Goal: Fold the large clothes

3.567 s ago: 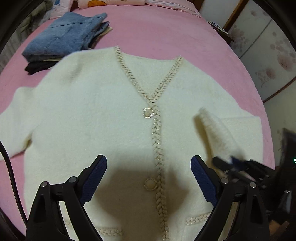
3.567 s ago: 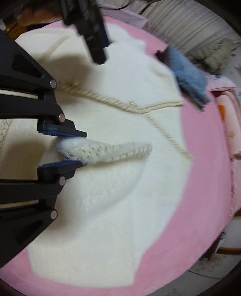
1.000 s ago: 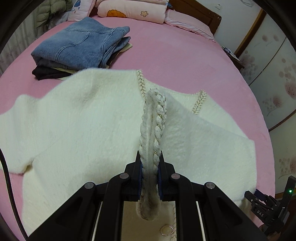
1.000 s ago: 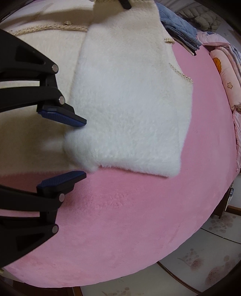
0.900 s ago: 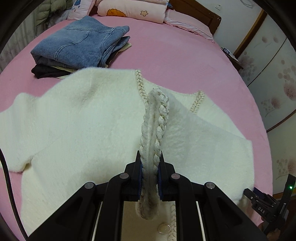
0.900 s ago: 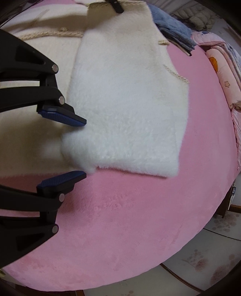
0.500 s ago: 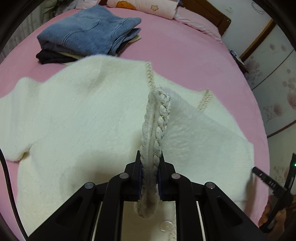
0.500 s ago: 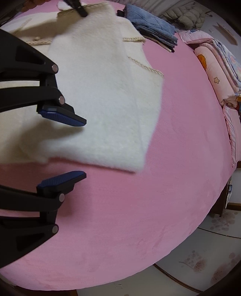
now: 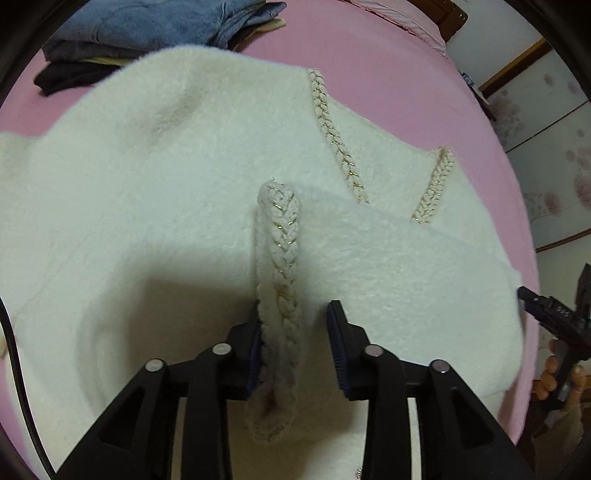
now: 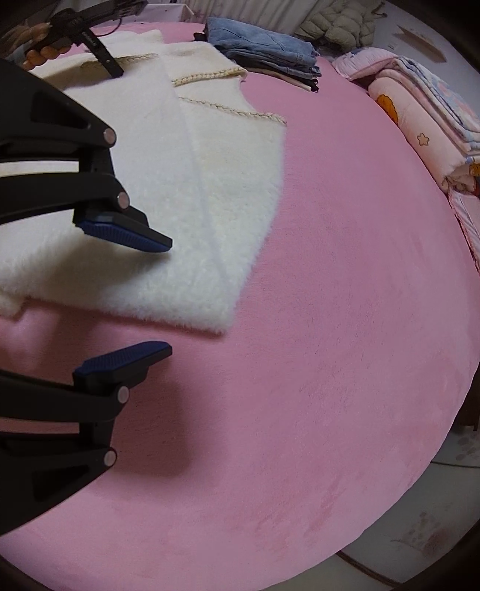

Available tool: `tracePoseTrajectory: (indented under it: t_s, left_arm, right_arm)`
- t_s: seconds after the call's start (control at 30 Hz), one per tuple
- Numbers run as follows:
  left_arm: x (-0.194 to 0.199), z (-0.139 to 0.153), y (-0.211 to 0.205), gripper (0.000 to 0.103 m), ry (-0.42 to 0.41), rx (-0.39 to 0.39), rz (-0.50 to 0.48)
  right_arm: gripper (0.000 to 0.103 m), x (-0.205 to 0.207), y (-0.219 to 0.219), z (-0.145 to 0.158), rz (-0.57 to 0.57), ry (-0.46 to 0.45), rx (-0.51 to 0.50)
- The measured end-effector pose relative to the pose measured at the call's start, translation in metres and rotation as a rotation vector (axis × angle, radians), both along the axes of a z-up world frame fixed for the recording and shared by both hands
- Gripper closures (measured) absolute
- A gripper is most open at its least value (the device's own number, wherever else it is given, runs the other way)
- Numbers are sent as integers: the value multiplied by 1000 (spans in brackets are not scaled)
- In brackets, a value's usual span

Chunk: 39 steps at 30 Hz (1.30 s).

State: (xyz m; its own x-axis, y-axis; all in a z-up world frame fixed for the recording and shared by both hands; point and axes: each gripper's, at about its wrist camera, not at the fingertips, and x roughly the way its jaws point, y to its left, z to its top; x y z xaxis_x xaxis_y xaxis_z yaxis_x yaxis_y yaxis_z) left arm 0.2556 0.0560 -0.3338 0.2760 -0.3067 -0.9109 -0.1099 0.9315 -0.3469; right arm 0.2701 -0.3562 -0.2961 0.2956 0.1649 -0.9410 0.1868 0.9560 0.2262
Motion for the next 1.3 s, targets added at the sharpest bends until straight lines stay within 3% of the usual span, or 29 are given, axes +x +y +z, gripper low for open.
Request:
tracePoseTrajectory:
  t_s: [0.13,0.37,0.43,0.47,0.63,0.8,0.87,0.9,0.93,1.03,1.1,1.17,1.27,1.3]
  left_arm:
    - [10,-3,-1,67,11,-28,-53]
    - [33,-4,-15,66,17,-11,-135]
    - [42,-4,-20,88,14,38,-141]
    - [41,-4,-24,92,11,65,-149]
    - [27,12,-37,93,-77,167,-127]
    - [5,24,-35,93,-147,195,-87]
    - [1,25,-34,93,-157,199,-70]
    - [0,28,-35,93,-171,196,-59]
    - [-1,31,-34,93,-186,197,-52]
    - [-4,37,-30,94,-222,228,-45]
    - [0,24,-29,93,-185,248,-53]
    - [3,5,-25,93,-129,249,-55]
    - [7,1,-29,91,-115,277,-61]
    - [8,3,-30,88,-106,282,-58]
  right_arm:
    - [53,5,7,-1,39,3,-22]
    - [53,4,8,-3,44,-4,-20]
    - [53,3,6,-4,40,-5,-20]
    - [53,2,5,-5,38,-4,-15]
    - [53,4,0,-9,28,1,-7]
    - [53,13,4,-17,42,-10,3]
    - [62,16,9,-19,64,-20,16]
    - [76,17,14,-16,81,-35,-12]
    - [83,17,21,-11,110,-54,-42]
    - [87,11,39,9,172,-138,-106]
    - [87,7,49,12,213,-183,-177]
    - [86,10,51,0,218,-146,-220]
    - [76,15,43,-12,173,-86,-211]
    - [68,16,40,-10,150,-79,-200]
